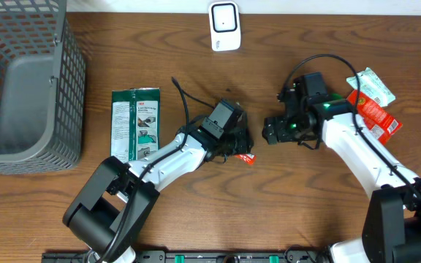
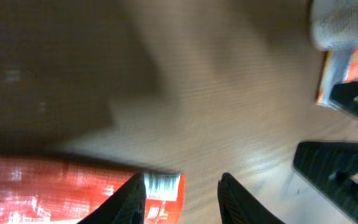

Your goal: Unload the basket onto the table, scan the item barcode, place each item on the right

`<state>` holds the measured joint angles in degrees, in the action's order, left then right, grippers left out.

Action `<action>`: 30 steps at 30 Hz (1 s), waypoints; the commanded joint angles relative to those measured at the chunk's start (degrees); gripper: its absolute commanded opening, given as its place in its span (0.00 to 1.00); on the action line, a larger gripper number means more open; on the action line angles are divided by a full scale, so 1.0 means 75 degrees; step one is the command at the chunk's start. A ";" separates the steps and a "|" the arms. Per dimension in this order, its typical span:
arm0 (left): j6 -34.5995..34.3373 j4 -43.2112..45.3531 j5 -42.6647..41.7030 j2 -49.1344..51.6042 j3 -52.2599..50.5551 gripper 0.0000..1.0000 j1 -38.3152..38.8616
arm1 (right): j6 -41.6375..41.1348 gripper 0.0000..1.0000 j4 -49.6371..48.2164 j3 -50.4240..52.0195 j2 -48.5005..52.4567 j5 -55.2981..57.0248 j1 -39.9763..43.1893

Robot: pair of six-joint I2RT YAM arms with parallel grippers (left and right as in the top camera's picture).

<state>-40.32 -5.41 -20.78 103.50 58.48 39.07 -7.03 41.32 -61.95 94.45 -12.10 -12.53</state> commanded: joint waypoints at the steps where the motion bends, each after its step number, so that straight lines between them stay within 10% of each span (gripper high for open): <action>1: 0.0702 0.0463 0.0562 0.0029 0.0061 0.39 -0.0073 | -0.0172 0.89 -0.0017 -0.0009 -0.0108 -0.0577 0.0245; 4: 0.1236 0.0408 0.0868 0.0029 0.0219 0.39 -0.0154 | -0.0169 0.85 -0.0015 -0.0009 -0.0108 -0.1480 0.0274; 8: 0.1376 -0.0254 0.1358 0.0029 0.0382 0.39 -0.0493 | -0.0169 0.34 0.0198 -0.0009 -0.0108 -0.2745 0.0096; 12: 0.1373 -0.0688 0.1349 0.0029 0.0385 0.39 -0.1078 | -0.0079 0.02 0.0557 0.0017 -0.0105 -0.2372 -0.0463; 30: 0.1719 -0.1011 0.1297 0.0108 0.0210 0.39 -0.1786 | -0.2034 0.03 -0.0831 0.1612 0.0428 0.0356 -0.2430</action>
<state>-28.40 -13.28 -11.64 103.50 59.83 24.95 -18.61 35.62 -50.83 95.92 -11.79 -30.52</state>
